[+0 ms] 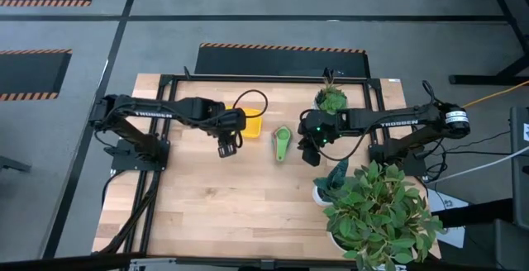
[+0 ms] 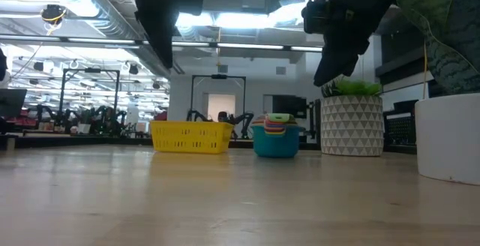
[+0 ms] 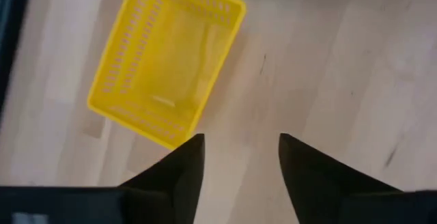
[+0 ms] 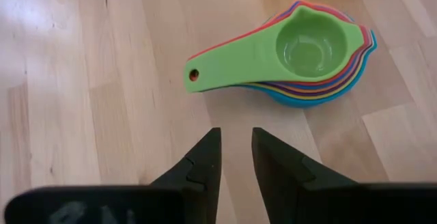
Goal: Nest measuring cups in basket
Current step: Put the stacked measuring cups into the yellow bin
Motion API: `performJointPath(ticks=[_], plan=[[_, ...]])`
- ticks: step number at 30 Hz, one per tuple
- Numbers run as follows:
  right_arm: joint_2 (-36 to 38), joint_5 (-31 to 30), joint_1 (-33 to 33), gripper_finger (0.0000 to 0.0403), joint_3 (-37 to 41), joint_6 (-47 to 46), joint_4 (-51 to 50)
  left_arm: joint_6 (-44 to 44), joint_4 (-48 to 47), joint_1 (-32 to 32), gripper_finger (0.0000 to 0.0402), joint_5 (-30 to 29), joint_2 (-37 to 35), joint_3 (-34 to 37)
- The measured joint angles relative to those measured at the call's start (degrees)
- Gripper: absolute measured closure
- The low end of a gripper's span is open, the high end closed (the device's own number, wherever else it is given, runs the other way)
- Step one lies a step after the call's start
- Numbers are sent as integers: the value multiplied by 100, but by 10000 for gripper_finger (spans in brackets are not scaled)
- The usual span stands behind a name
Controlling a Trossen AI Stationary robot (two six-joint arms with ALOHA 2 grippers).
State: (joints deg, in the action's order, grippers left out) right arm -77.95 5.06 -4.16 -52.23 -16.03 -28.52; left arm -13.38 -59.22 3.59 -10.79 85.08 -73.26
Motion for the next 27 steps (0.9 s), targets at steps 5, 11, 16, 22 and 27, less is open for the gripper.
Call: performJointPath(ticks=[5,11,16,22,27], plan=[[0,2,0,315,0,0,-12,-17,-125,169,204,526,89,-5],[8,3,0,315,0,6,-28,244,-374,260,204,818,117,-4],[182,2,15,315,0,0,-127,138,-974,251,206,1190,-29,1],[546,-516,201,315,0,2,-442,-279,-509,213,206,1445,-867,747],[783,-681,284,315,0,-11,-511,-1081,324,213,207,1945,-1941,2137]])
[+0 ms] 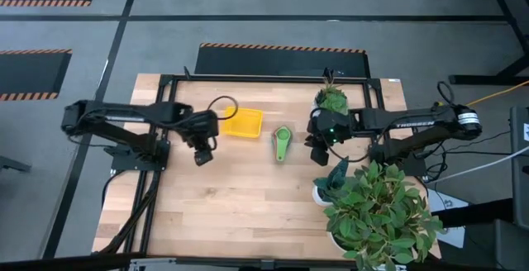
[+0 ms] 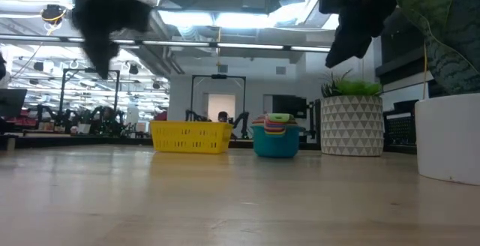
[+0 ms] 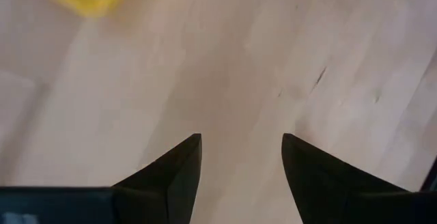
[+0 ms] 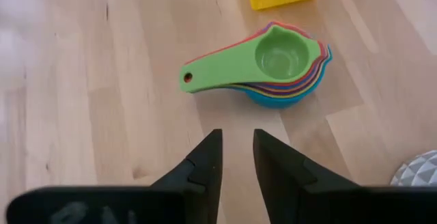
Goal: Nest measuring cups in basket
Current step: Put the stacked measuring cups into the yellow bin
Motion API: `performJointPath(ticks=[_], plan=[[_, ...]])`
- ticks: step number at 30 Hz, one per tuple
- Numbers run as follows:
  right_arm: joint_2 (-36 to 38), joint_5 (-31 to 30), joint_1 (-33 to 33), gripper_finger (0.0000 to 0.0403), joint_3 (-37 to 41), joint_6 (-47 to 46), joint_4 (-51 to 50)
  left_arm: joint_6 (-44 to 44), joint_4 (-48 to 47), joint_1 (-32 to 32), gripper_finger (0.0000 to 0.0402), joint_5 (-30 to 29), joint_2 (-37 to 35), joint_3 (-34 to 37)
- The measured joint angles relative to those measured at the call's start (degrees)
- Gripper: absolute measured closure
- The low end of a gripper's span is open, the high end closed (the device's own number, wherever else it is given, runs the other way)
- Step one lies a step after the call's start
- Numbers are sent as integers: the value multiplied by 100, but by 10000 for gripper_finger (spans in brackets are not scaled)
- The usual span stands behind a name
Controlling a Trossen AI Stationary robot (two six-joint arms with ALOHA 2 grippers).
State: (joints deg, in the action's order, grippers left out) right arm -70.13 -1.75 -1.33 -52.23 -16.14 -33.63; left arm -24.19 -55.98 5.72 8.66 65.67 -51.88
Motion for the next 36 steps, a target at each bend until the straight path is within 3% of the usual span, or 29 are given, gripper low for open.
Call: performJointPath(ticks=[8,16,19,24,36], plan=[[45,-12,3,315,0,-24,-13,-1636,2807,0,207,367,-1279,2432],[31,-16,3,315,0,-31,-28,-3120,6829,-3,207,174,-992,4094],[31,-19,3,315,0,-31,-25,-3187,7679,-51,207,-62,-690,4179],[31,-25,3,315,0,-31,-8,-3239,8227,-177,207,-325,7,4006],[31,-30,3,315,0,-218,-18,-3419,9449,-254,207,-283,2017,3186]])
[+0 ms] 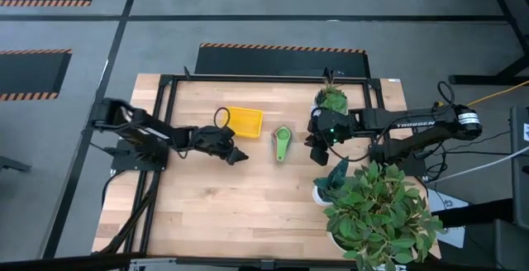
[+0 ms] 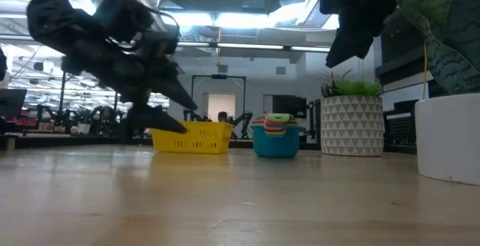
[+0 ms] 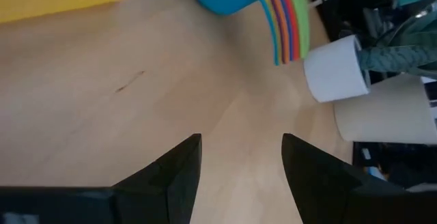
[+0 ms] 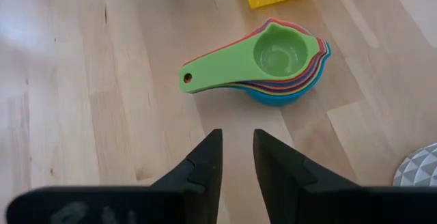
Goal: Nest measuring cups in basket
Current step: Put the stacked measuring cups into the yellow bin
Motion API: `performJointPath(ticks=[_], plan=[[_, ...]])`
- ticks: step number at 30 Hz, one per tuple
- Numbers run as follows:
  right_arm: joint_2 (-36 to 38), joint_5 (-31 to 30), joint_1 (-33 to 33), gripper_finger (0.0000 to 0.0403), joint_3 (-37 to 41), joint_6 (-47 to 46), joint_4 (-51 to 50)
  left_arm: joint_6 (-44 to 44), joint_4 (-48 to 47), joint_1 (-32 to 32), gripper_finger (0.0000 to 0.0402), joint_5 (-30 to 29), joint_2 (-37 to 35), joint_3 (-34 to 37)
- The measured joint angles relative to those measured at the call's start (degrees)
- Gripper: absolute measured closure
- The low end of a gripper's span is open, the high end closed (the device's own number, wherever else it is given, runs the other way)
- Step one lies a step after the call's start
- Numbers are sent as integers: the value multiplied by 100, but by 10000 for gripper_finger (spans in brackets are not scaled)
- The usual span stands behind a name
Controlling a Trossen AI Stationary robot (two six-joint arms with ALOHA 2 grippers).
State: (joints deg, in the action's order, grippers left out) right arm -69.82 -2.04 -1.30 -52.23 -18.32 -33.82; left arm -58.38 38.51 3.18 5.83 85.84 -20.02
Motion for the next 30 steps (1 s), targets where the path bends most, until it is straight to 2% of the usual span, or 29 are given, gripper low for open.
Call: performJointPath(ticks=[7,14,17,24,30], plan=[[0,2,0,315,102,-13,103,-10,349,0,207,117,893,-653],[-4,11,0,315,1014,-107,1351,-88,535,18,207,267,1624,-1302],[-4,13,0,315,1344,-113,1712,-362,801,133,207,355,1876,-1353],[-4,11,0,315,1660,-104,1989,-1026,2202,422,207,574,2383,-1356],[-4,-167,0,315,1698,-69,2373,-1580,2402,363,207,455,2556,-1370]])
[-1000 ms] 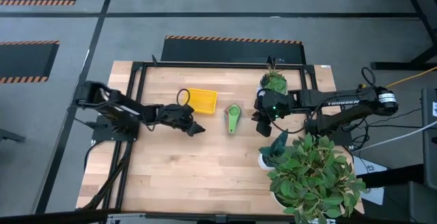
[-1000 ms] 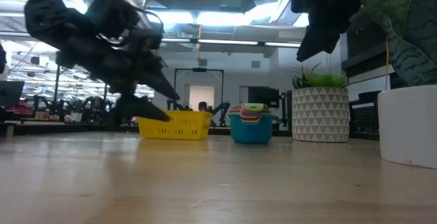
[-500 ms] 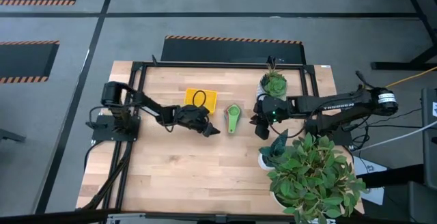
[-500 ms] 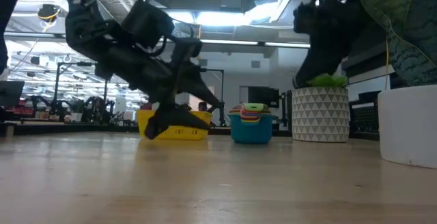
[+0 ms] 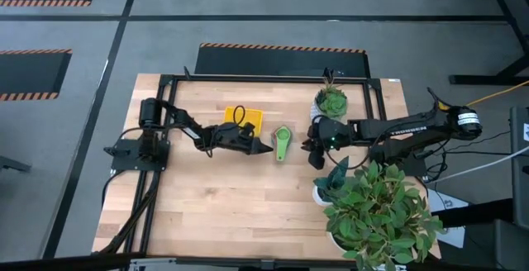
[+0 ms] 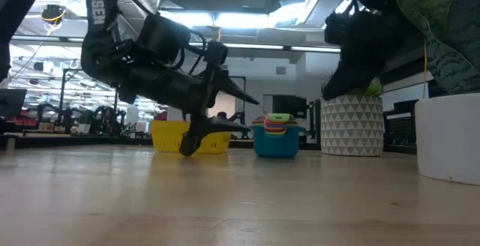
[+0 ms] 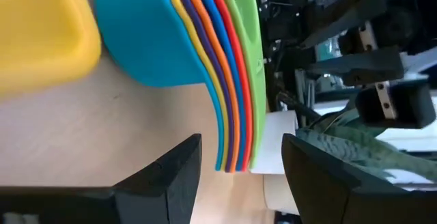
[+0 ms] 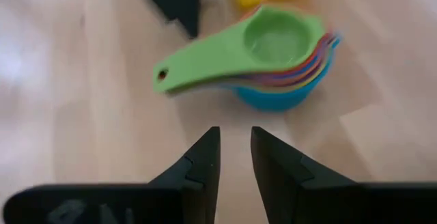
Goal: Nest measuring cups in basket
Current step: Put the stacked measuring cups into the yellow bin
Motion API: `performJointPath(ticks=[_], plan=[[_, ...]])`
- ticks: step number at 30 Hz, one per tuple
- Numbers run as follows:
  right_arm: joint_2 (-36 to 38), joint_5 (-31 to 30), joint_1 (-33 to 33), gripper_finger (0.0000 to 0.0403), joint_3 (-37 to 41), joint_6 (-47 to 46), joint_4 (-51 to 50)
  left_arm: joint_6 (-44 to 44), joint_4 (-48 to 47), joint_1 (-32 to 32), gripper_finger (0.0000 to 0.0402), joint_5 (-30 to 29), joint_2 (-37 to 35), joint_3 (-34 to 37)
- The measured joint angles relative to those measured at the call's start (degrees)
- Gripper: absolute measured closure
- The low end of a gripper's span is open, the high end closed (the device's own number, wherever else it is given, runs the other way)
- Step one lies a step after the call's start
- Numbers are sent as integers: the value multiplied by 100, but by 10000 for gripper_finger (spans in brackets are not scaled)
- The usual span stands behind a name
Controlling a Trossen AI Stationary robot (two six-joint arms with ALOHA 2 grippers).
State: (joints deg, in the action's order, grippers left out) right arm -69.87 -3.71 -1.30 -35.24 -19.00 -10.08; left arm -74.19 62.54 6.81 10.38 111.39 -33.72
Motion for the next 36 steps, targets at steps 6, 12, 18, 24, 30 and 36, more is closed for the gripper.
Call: performJointPath(ticks=[6,12,18,24,30,36], plan=[[0,-445,-3,315,0,13,176,-42,-123,-156,207,-206,24,-220],[-270,-441,-2,315,2,2,270,-40,-573,-210,207,-233,31,-518],[-935,-437,-2,315,4,11,598,-73,-849,-206,207,-281,31,-670],[-1594,-426,-2,315,4,17,1363,-180,-826,-206,207,-428,24,-701],[-2202,-423,-2,315,4,17,2088,-199,-998,-197,207,-528,24,-701],[-2682,-422,-2,315,4,16,2619,-191,-1091,-195,207,-623,15,-722]])
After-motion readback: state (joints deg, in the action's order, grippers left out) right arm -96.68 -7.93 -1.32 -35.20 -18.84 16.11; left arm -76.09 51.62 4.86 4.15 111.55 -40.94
